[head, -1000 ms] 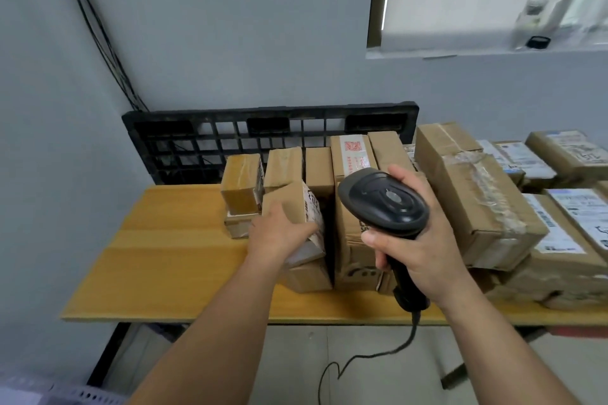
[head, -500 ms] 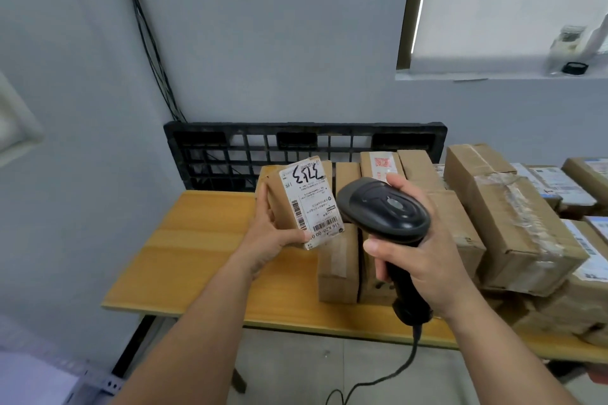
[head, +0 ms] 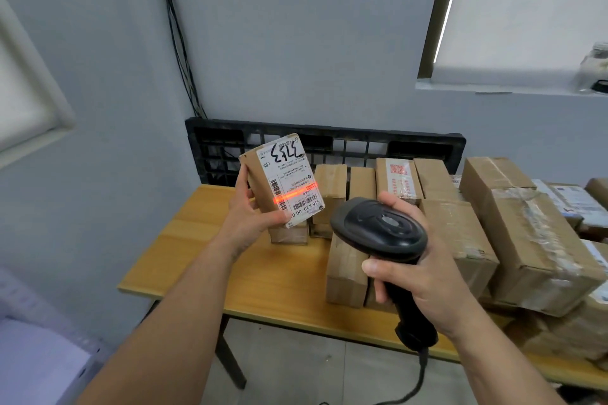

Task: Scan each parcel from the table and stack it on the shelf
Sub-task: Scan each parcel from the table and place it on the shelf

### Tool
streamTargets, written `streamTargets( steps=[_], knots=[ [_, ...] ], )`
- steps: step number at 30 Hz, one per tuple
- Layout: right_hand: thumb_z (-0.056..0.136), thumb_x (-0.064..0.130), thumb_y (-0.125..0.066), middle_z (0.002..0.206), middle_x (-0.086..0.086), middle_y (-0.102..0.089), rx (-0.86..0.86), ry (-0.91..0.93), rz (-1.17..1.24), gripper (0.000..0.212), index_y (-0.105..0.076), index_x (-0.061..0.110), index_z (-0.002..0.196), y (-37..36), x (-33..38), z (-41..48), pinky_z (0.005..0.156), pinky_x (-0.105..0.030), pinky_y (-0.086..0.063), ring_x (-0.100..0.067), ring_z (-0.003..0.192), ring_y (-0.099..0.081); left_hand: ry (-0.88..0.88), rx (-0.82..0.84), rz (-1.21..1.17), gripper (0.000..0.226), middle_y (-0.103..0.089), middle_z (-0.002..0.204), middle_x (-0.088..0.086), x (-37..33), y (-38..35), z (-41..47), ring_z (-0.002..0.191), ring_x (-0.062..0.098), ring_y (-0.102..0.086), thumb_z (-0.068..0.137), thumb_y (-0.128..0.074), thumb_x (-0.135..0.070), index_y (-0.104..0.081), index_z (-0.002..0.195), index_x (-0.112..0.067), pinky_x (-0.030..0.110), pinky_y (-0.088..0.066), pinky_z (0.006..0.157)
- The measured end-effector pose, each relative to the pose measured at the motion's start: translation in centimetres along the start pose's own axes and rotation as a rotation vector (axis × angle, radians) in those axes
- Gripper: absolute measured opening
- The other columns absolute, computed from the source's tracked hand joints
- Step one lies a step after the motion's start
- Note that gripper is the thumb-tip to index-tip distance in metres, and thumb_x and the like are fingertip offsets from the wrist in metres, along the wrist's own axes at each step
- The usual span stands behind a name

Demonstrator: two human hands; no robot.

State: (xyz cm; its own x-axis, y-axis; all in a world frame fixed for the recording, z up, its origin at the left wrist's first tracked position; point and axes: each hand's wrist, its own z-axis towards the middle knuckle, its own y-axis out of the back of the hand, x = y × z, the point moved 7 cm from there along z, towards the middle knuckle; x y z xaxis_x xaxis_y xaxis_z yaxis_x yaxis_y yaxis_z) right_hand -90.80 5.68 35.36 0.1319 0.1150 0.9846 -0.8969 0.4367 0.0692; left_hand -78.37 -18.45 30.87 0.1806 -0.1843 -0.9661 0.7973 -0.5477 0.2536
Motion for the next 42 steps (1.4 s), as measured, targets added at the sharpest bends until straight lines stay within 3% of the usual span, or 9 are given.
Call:
streamTargets(
  steps=[5, 8, 15, 23, 27, 32, 35, 42],
  knots=[
    [0.069, 0.011, -0.083, 0.098, -0.008, -0.071, -0.001, -0.009, -0.002, 0.085, -0.042, 0.043, 0.136, 0.3, -0.2, -0.4, 0.05, -0.039, -0.054, -0.028, 0.047, -0.059, 0.003, -0.012, 0.019, 0.129, -0.036, 0.147, 0.007, -0.2, 0.4, -0.2, 0.13, 0.022, -0.043, 0.063, -0.089, -0.017, 0.0, 0.15, -0.046, 0.045, -0.041, 0.103],
    [0.065, 0.013, -0.079, 0.09, -0.004, -0.072, -0.013, -0.016, -0.011, 0.084, -0.045, 0.049, 0.132, 0.6, -0.5, -0.6, 0.05, -0.037, -0.054, -0.027, 0.047, -0.059, 0.003, -0.02, 0.035, 0.13, -0.036, 0.146, 0.007, -0.4, 0.4, -0.5, 0.13, 0.023, -0.042, 0.06, -0.09, -0.021, 0.001, 0.15, -0.046, 0.05, -0.039, 0.106],
    [0.068, 0.012, -0.08, 0.085, -0.009, -0.072, 0.009, -0.028, -0.018, 0.085, -0.041, 0.045, 0.135, 0.6, -0.4, -1.1, 0.05, -0.036, -0.054, -0.027, 0.047, -0.059, 0.01, -0.034, 0.048, 0.13, -0.037, 0.144, 0.007, -0.6, 0.7, -1.3, 0.127, 0.022, -0.045, 0.06, -0.09, -0.022, 0.0, 0.149, -0.049, 0.047, -0.042, 0.103],
    [0.064, 0.011, -0.08, 0.108, -0.002, -0.068, 0.026, 0.017, 0.005, 0.089, -0.041, 0.041, 0.139, 1.2, -0.1, -1.2, 0.055, -0.048, -0.055, -0.03, 0.05, -0.06, -0.008, -0.091, 0.034, 0.126, -0.041, 0.144, 0.003, -1.4, 0.9, -3.3, 0.128, 0.019, -0.044, 0.064, -0.088, -0.015, -0.001, 0.151, -0.044, 0.042, -0.041, 0.101],
    [0.061, 0.017, -0.081, 0.118, -0.007, -0.063, 0.079, 0.054, 0.023, 0.089, -0.043, 0.047, 0.136, 0.7, 0.0, -1.2, 0.055, -0.041, -0.058, -0.031, 0.052, -0.061, -0.007, -0.166, 0.035, 0.117, -0.045, 0.139, 0.0, -1.8, 1.6, -5.5, 0.125, 0.018, -0.046, 0.067, -0.086, -0.014, -0.007, 0.151, -0.039, 0.04, -0.041, 0.099],
    [0.061, 0.013, -0.08, 0.115, -0.014, -0.062, 0.172, 0.099, 0.052, 0.088, -0.043, 0.048, 0.134, -1.6, 0.7, -1.1, 0.052, -0.035, -0.056, -0.03, 0.052, -0.061, 0.002, -0.276, 0.042, 0.105, -0.047, 0.129, -0.002, -2.3, 3.7, -9.5, 0.121, 0.018, -0.049, 0.069, -0.085, -0.015, -0.016, 0.146, -0.036, 0.041, -0.044, 0.101],
    [0.068, 0.0, -0.079, 0.114, -0.016, -0.061, 0.236, 0.131, 0.045, 0.092, -0.04, 0.045, 0.137, -3.6, 1.2, -1.0, 0.051, -0.037, -0.056, -0.029, 0.052, -0.06, 0.003, -0.355, 0.053, 0.104, -0.047, 0.127, -0.004, -2.7, 5.8, -11.9, 0.12, 0.018, -0.051, 0.067, -0.087, -0.022, -0.019, 0.145, -0.035, 0.042, -0.044, 0.103],
    [0.071, -0.009, -0.076, 0.094, -0.007, -0.069, 0.35, 0.204, 0.073, 0.089, -0.043, 0.045, 0.133, -9.4, 3.4, -1.4, 0.051, -0.041, -0.054, -0.029, 0.052, -0.059, 0.0, -0.515, 0.022, 0.106, -0.051, 0.122, -0.007, -3.9, 11.9, -17.4, 0.116, 0.019, -0.056, 0.046, -0.083, -0.043, -0.025, 0.135, -0.042, 0.049, -0.049, 0.098]
  ],
)
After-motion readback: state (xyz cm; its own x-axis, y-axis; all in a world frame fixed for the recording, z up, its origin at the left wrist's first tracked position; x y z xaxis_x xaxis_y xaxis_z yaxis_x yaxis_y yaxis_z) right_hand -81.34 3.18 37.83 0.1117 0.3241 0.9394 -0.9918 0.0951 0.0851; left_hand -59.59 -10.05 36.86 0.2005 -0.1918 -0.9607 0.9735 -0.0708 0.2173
